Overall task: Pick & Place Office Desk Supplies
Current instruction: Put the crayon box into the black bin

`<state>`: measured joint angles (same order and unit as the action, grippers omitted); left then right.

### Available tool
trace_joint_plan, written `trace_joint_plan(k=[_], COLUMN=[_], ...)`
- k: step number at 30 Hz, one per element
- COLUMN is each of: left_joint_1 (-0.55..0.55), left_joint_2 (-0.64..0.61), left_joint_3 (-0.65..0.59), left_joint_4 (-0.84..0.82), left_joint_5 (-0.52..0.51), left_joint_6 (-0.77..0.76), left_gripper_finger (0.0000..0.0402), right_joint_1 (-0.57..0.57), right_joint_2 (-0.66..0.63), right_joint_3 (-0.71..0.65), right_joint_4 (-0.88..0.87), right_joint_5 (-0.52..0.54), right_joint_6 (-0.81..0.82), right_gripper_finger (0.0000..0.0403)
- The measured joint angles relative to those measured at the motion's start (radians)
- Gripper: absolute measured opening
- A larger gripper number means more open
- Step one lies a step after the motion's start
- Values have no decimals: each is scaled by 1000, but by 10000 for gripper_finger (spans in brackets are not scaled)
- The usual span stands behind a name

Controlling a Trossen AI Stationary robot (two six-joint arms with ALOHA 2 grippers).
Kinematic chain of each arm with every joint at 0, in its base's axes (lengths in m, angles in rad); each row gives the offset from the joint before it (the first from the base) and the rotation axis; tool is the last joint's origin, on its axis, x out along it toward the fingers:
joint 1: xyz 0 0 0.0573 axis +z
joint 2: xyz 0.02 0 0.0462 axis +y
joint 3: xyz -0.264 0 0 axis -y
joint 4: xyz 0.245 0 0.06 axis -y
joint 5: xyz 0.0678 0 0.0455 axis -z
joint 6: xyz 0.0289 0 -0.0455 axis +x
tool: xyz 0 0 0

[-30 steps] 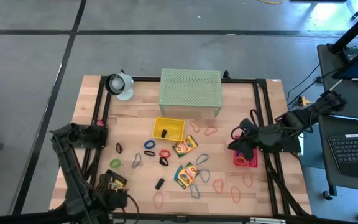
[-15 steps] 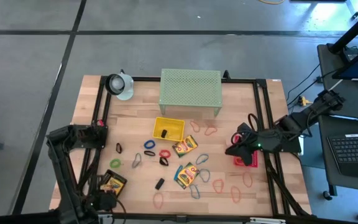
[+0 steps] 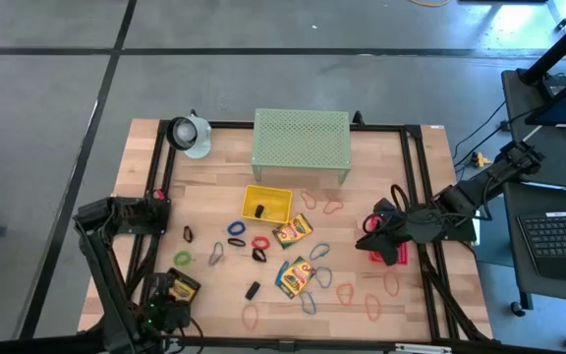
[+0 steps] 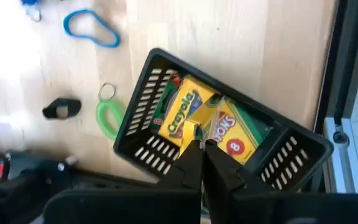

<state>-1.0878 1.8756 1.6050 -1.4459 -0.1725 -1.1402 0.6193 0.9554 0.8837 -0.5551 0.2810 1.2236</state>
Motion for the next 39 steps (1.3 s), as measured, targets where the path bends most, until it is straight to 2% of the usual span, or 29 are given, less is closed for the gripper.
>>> trace_joint_plan(k=[6, 11, 25, 34, 39], left_joint_1=[0, -5, -5, 13, 30], left_joint_2=[-2, 3, 15, 64, 81], left_joint_3=[-28, -27, -29, -29, -29], left_joint_4=[113, 114, 106, 93, 13], left_joint_5=[105, 164, 146, 170, 169], left_joint_6=[42, 45, 117, 207, 211], left_gripper_finger=[1, 1, 1, 1, 1], right_joint_1=[1, 1, 1, 1, 1], right_joint_2=[0, 0, 0, 0, 0], right_joint_3=[0, 0, 0, 0, 0], right_joint_4=[48, 54, 99, 99, 99], right_joint_5=[0, 2, 26, 26, 18], right_joint_6=[-1, -1, -5, -5, -5], right_gripper_finger=[82, 82, 82, 82, 82])
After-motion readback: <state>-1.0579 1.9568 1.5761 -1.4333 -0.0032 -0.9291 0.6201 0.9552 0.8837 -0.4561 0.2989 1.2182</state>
